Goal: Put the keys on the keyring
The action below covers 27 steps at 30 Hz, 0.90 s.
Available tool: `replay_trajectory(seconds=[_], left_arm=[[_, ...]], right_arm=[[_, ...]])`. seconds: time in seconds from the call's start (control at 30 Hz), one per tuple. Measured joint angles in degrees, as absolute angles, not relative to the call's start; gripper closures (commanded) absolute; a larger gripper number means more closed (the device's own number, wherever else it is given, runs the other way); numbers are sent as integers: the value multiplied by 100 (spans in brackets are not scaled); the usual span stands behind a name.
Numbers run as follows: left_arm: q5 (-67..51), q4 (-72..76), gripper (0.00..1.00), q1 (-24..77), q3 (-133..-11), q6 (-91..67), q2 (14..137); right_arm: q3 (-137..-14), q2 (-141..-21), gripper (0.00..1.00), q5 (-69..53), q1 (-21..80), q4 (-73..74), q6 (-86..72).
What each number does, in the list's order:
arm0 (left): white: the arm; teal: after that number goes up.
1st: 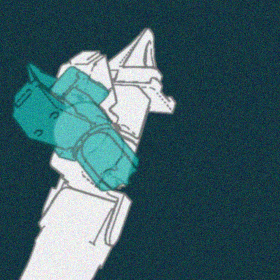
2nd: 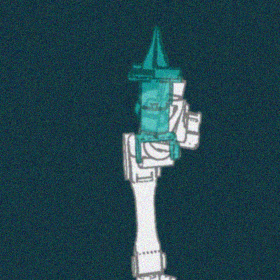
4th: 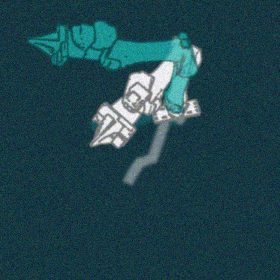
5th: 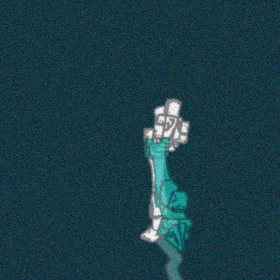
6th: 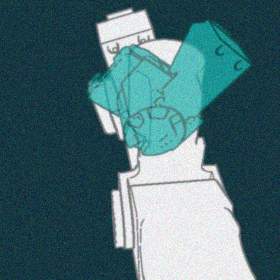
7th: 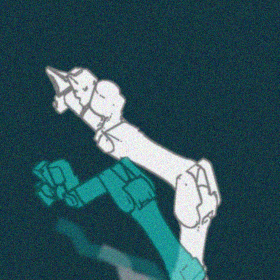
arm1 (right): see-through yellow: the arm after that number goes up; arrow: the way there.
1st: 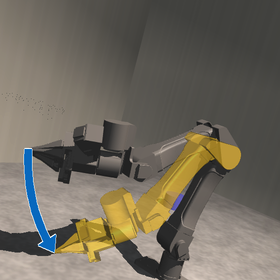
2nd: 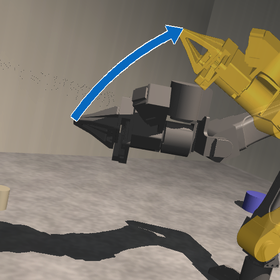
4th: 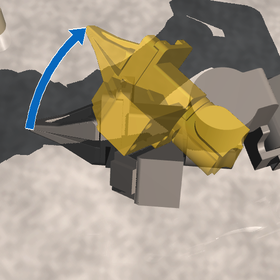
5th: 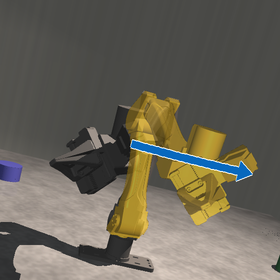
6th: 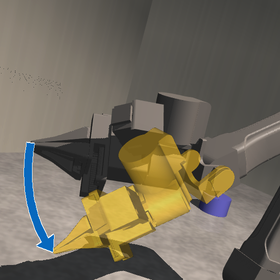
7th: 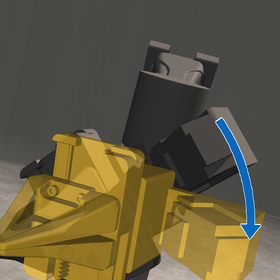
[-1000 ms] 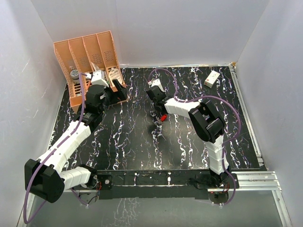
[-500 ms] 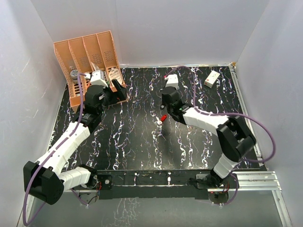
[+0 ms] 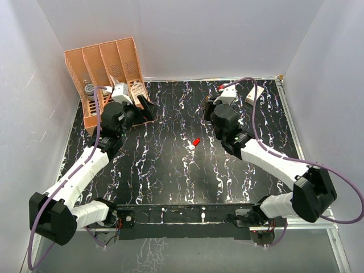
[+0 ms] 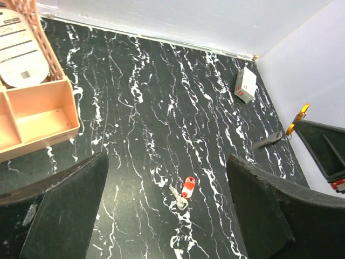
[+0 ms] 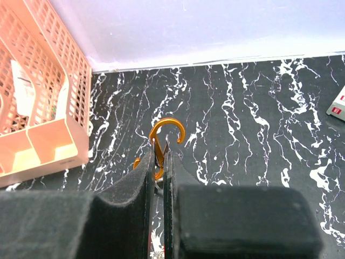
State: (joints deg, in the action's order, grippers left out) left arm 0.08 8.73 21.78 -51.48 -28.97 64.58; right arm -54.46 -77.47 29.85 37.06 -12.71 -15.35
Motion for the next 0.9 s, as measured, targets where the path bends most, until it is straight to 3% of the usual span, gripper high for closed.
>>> replay_trajectory(seconds=[0.37, 0.6, 0.9], left_arm=[[-392, 1160, 12, 2436, -5175, -2904, 7039], [-377, 1105, 20, 3288, -5284, -2661, 7461], [-456, 1487, 27, 3559, -4764, -2919, 7972]], right_arm=[[-5446, -7310, 100, 3004, 3706, -943, -1588], [-5450, -7153, 100, 3118, 3669, -460, -1715], [-5470, -7085, 100, 3140, 3514, 119, -1817]])
